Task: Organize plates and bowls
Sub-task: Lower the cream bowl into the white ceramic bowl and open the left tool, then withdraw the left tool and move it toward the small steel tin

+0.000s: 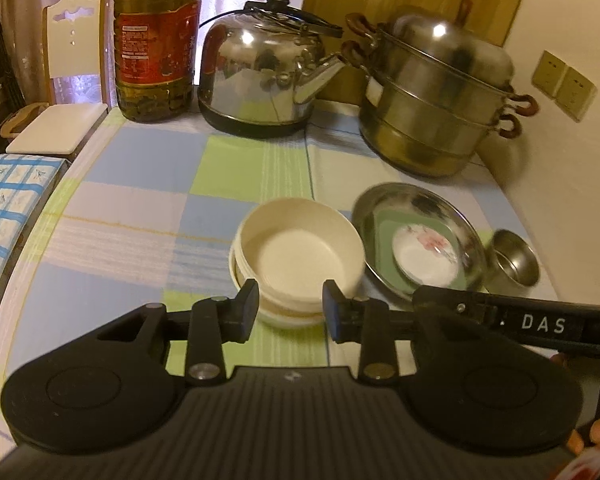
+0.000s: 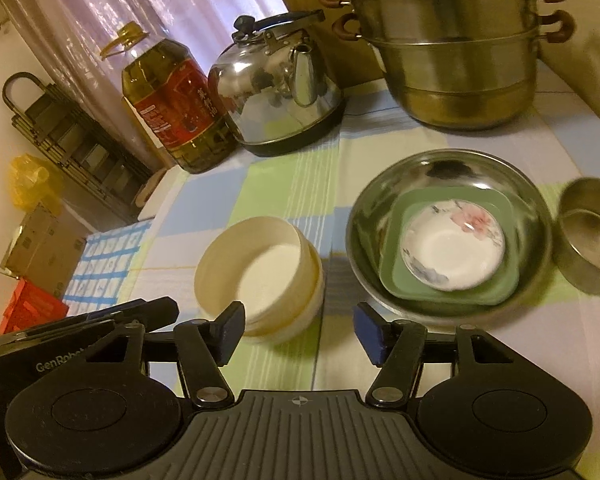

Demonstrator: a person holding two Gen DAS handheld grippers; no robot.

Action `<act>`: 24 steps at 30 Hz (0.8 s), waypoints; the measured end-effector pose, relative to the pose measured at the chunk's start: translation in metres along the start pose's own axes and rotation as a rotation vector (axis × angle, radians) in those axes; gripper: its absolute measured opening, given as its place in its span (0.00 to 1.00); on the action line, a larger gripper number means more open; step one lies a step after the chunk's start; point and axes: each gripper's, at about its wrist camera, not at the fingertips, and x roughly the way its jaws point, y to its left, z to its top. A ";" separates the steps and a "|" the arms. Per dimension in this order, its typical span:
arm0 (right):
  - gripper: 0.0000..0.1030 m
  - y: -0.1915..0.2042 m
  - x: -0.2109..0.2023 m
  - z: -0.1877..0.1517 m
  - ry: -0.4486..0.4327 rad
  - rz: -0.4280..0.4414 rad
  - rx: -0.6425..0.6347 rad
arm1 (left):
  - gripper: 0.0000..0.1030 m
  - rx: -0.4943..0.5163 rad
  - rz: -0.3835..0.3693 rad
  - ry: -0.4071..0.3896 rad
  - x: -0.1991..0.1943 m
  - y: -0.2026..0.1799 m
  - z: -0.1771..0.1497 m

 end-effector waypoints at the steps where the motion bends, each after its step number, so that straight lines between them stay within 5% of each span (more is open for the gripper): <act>1: 0.60 -0.001 -0.006 -0.004 -0.002 -0.002 0.002 | 0.30 0.003 -0.003 0.002 -0.004 -0.002 -0.004; 24: 0.62 -0.045 -0.120 -0.116 0.015 -0.056 0.082 | 0.30 0.037 -0.067 0.087 -0.077 -0.068 -0.116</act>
